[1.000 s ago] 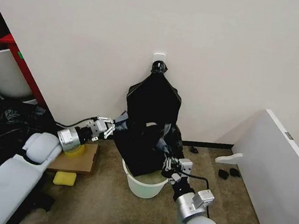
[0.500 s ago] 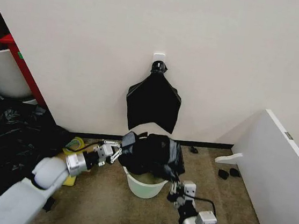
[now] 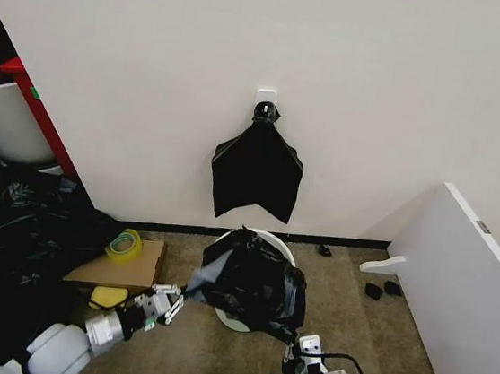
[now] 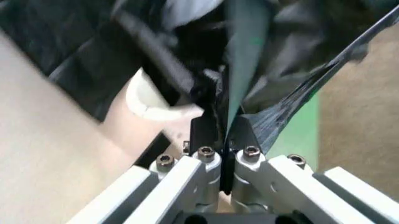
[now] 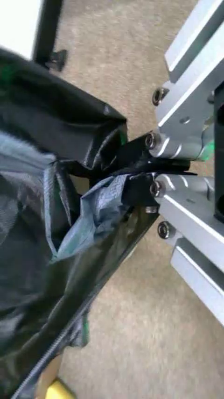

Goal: Place the garbage bag over the trash bin.

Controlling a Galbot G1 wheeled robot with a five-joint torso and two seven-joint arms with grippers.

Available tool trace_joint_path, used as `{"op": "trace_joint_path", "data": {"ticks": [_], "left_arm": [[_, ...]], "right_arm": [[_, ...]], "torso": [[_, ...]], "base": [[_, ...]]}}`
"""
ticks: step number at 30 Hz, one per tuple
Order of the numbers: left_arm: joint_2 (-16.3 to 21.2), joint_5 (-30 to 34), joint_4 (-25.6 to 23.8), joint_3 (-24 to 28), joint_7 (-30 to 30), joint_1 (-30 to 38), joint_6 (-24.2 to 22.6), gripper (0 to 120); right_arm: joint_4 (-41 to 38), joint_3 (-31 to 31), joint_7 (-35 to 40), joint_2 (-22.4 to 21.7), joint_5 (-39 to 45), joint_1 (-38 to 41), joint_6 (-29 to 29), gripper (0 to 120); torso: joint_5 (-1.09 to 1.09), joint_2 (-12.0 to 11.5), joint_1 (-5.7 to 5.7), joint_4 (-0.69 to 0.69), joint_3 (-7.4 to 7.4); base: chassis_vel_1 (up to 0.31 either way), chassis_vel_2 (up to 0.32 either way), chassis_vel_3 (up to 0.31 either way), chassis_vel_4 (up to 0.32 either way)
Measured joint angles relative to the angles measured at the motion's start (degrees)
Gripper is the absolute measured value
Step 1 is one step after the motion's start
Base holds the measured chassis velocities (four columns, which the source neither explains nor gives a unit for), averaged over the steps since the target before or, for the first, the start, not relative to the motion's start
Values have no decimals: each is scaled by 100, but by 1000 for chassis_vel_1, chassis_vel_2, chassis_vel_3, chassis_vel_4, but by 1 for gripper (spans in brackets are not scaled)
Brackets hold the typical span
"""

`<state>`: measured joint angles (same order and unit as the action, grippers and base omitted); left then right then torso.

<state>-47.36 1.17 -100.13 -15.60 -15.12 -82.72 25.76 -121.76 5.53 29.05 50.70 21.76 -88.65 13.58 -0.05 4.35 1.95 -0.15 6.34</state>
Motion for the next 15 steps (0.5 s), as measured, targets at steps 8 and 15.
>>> {"op": "trace_joint_path", "data": {"ticks": [8, 15], "left_arm": [[-238, 9, 250, 47, 1010, 159, -352, 0], [-347, 333, 349, 45, 1116, 330, -587, 0]], "right_arm": [[528, -159, -318, 122, -1084, 73, -586, 0], [1032, -493, -684, 213, -2061, 82, -1234, 0]], "torso": [[1, 0, 0, 0, 0], [2, 0, 0, -1, 0]], "base": [[0, 0, 0, 0], [0, 0, 0, 0]]}}
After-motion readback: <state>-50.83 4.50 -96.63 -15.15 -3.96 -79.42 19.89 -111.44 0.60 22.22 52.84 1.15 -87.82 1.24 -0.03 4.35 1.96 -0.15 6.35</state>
